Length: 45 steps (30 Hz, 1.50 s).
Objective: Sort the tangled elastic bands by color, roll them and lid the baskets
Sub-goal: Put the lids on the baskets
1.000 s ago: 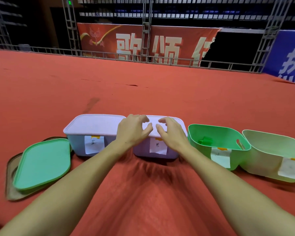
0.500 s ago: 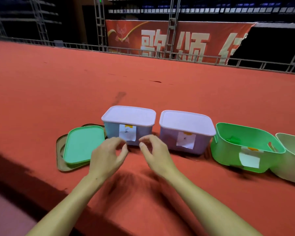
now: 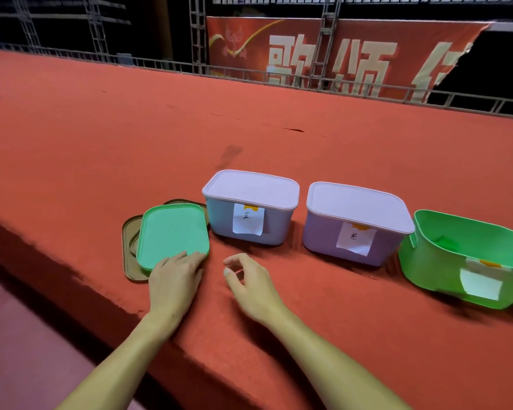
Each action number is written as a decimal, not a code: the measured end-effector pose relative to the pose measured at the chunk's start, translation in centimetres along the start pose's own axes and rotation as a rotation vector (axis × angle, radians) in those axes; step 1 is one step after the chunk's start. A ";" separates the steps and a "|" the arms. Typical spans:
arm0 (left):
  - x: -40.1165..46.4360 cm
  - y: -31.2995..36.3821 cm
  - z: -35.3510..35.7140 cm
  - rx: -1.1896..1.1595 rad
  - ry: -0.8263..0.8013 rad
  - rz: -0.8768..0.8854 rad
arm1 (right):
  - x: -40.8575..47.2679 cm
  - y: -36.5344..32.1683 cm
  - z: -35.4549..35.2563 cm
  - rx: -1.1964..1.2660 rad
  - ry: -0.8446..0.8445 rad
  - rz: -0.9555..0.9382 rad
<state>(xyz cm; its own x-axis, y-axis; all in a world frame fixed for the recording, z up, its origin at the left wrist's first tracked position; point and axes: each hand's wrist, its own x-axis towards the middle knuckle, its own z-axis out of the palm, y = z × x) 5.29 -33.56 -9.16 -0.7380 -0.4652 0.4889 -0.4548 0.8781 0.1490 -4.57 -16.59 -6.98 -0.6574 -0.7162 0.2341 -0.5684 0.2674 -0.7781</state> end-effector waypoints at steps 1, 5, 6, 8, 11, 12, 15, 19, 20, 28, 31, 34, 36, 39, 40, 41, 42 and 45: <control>-0.1 0.1 0.4 -0.001 0.047 0.000 | -0.1 0.3 -0.2 -0.006 0.001 0.011; -0.8 1.4 0.9 0.009 0.212 0.077 | -0.4 1.3 -1.2 -0.024 0.003 0.038; -0.9 1.9 0.6 0.007 0.262 0.105 | -0.4 1.5 -1.4 -0.030 0.006 0.041; -1.2 3.2 -0.2 -0.025 0.370 0.154 | -0.6 1.8 -1.8 -0.022 0.015 0.052; -1.5 5.1 -2.2 -0.100 0.475 0.213 | -1.1 1.7 -2.5 0.058 0.010 0.097; -1.7 5.8 -3.1 -0.116 0.496 0.220 | -1.3 1.6 -2.8 0.090 0.004 0.109; -2.1 8.3 -6.2 -0.154 0.560 0.226 | -2.0 1.4 -3.7 0.154 0.006 0.122; -1.8 11.9 -10.6 -0.380 0.621 0.145 | -3.0 1.8 -5.9 0.221 0.109 0.135; -1.6 12.7 -11.4 -0.488 0.604 0.099 | -3.3 1.8 -6.6 0.247 0.155 0.128; 0.2 21.0 -14.5 -1.225 0.333 -0.076 | -9.2 5.6 -15.3 0.257 0.502 0.184; 0.8 24.6 -14.6 -1.353 0.269 -0.117 | -11.7 7.3 -19.6 0.240 0.542 0.206; 2.1 28.2 -13.8 -1.420 0.253 -0.157 | -14.0 8.6 -23.7 0.105 0.639 0.227; 3.4 30.6 -12.6 -1.421 0.215 -0.160 | -15.0 9.1 -26.8 -0.010 0.729 0.233; 5.7 34.2 -9.8 -1.278 0.138 -0.090 | -15.6 9.9 -31.9 -0.152 0.832 0.246; 6.5 35.4 -8.9 -1.189 0.117 -0.058 | -15.5 10.3 -33.7 -0.190 0.849 0.261; 7.3 36.8 -7.9 -1.122 0.094 -0.027 | -15.4 10.9 -35.4 -0.216 0.856 0.276; 7.9 38.1 -7.0 -1.077 0.068 0.003 | -15.2 11.5 -37.0 -0.240 0.853 0.287; 9.5 42.0 -4.9 -0.997 -0.053 0.049 | -14.4 12.7 -41.4 -0.301 0.820 0.323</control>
<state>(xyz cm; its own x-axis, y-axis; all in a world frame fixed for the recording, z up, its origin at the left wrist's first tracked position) -18.37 -0.50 6.00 -0.7770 -0.4089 0.4785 0.1851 0.5782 0.7946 -22.80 23.85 3.88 -0.8848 0.0705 0.4606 -0.3261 0.6123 -0.7203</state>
